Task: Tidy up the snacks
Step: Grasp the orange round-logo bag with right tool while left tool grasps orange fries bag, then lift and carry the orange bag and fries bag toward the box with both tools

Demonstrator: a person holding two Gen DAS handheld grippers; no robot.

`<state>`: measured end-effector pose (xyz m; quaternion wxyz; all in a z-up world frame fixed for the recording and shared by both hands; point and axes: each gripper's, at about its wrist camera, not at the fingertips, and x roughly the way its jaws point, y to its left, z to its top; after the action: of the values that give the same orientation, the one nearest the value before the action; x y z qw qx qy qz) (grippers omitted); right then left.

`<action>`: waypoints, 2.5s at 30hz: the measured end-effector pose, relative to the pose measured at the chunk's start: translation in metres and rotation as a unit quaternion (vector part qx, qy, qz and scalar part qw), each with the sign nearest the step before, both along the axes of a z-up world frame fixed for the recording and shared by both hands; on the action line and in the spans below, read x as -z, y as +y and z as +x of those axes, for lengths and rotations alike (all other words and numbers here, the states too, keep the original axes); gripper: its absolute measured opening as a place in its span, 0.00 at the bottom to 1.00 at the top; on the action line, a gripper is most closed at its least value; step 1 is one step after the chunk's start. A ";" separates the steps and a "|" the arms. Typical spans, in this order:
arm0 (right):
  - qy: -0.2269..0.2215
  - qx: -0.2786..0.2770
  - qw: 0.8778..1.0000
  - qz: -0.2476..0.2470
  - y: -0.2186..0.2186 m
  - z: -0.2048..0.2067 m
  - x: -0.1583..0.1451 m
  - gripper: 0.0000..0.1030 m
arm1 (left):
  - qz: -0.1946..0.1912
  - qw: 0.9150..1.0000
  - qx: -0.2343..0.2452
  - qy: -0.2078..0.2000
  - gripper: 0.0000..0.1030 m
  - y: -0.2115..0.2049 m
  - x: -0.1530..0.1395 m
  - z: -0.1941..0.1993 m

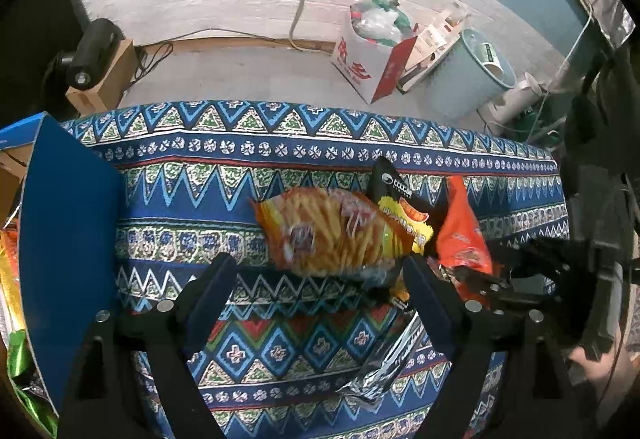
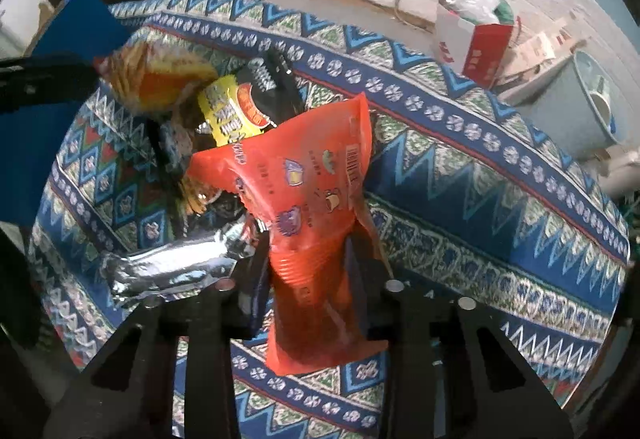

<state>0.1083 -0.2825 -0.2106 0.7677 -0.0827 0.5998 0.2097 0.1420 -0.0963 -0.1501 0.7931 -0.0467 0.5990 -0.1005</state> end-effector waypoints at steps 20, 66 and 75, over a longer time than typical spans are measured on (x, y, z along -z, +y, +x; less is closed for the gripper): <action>0.025 0.068 0.997 0.013 -0.014 0.024 0.006 0.68 | -0.022 0.997 -0.023 0.069 0.83 -0.012 0.057 0.009; -0.118 0.049 0.992 -0.013 0.038 -0.011 -0.098 0.15 | 0.020 0.995 0.009 -0.098 0.46 0.047 -0.062 -0.072; -0.144 0.008 0.989 0.019 0.086 -0.025 -0.133 0.15 | 0.032 0.989 -0.004 -0.147 0.46 0.078 -0.097 -0.096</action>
<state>0.0833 -0.1968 -0.0771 0.8493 -0.0927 0.4795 0.2003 0.0460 -0.0184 -0.0535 0.8741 -0.0079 0.4784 -0.0837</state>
